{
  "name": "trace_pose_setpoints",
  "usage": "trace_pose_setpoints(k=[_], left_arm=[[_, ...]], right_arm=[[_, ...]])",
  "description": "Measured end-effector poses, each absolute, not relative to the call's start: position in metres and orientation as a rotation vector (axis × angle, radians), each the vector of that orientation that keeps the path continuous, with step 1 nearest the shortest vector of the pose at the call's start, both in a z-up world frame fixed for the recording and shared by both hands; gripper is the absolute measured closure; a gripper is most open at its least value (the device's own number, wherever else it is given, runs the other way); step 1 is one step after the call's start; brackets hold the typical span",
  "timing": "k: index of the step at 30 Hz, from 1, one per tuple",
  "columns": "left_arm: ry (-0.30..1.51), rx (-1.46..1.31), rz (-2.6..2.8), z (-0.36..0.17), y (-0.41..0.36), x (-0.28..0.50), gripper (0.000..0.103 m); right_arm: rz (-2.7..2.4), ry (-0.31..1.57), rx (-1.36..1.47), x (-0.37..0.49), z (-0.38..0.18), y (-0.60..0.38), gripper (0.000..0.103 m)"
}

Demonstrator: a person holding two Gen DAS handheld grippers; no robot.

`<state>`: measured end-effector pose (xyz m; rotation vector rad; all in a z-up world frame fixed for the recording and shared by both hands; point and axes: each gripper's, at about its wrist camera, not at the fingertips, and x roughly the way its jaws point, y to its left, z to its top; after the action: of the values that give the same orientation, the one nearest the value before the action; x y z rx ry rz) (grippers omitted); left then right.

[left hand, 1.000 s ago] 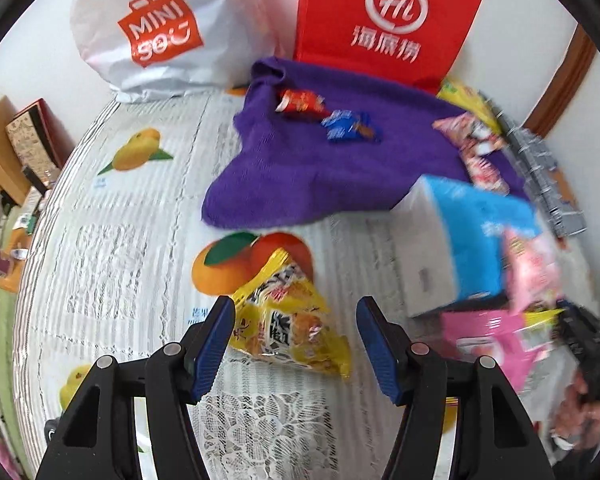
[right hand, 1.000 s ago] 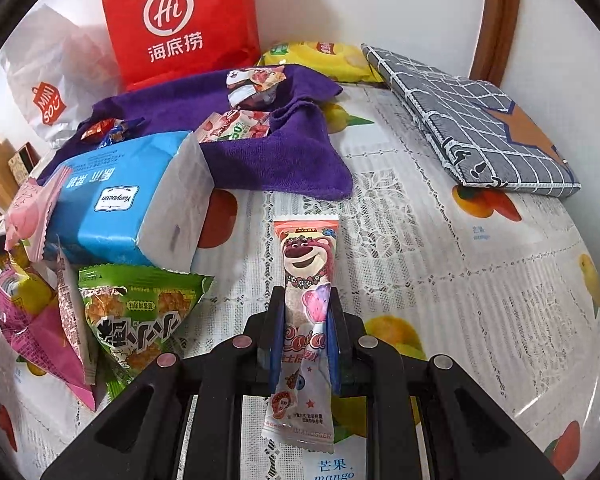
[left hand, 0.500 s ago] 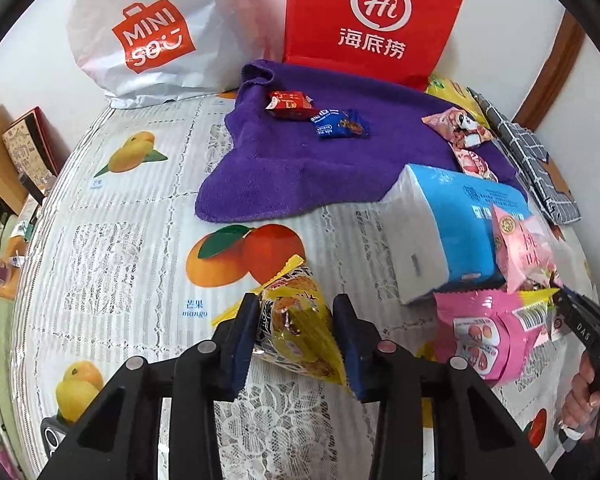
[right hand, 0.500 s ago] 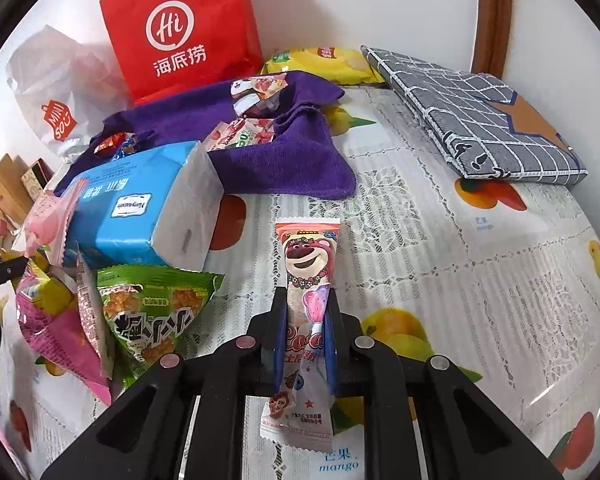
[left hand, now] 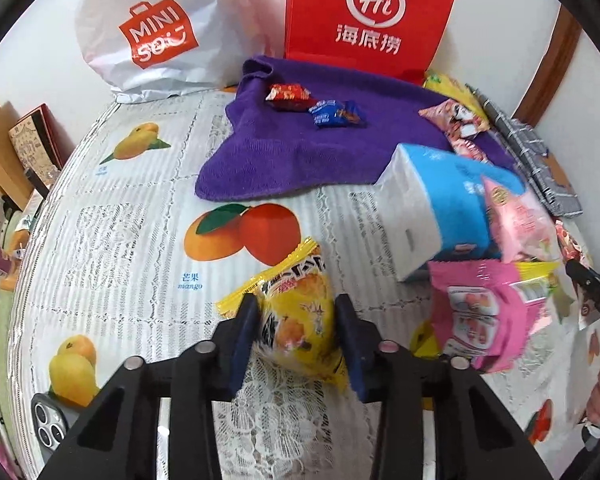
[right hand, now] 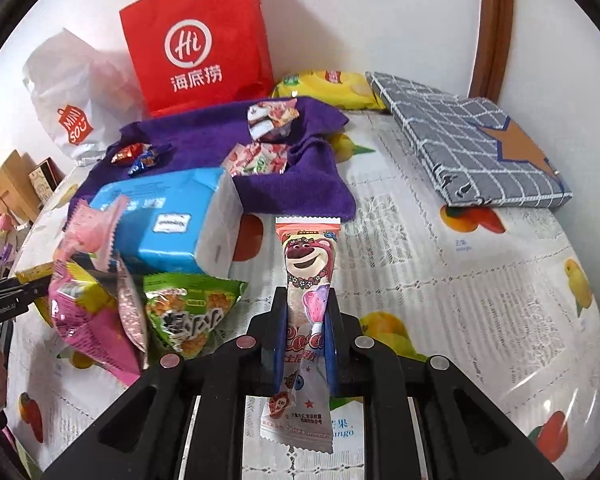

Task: Organize snacks
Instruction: 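Grasp the yellow snack packet with the left tool while the right tool lifts the ice-cream bar, then carry the yellow packet over the purple towel while the right tool carries the ice-cream bar there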

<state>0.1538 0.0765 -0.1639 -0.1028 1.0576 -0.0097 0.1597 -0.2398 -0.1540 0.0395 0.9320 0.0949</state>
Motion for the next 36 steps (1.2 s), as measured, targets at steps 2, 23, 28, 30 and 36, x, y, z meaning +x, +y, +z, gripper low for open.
trace_pose_setpoints(k=[2,23,28,30,36], left_arm=[[1.041,-0.11,-0.02,-0.155,0.078,0.152,0.071],[0.824,-0.116,-0.06,-0.044,0.053,0.232,0.072],[0.793,-0.116,-0.03,-0.03,0.054,0.27,0.072],[0.787,-0.12,-0.018,-0.028,0.054,0.284,0.072],[0.797,-0.135,-0.013,-0.036,0.062,0.31,0.072]], right_arm=[[0.102,0.915,0.048,0.158,-0.146,-0.239,0.087],[0.231,0.756,0.012,0.249,-0.056,-0.189,0.087],[0.264,0.734,0.006,0.287,-0.044,-0.174,0.087],[0.279,0.732,0.003,0.299,-0.042,-0.168,0.087],[0.332,0.716,-0.001,0.327,-0.049,-0.154,0.087]])
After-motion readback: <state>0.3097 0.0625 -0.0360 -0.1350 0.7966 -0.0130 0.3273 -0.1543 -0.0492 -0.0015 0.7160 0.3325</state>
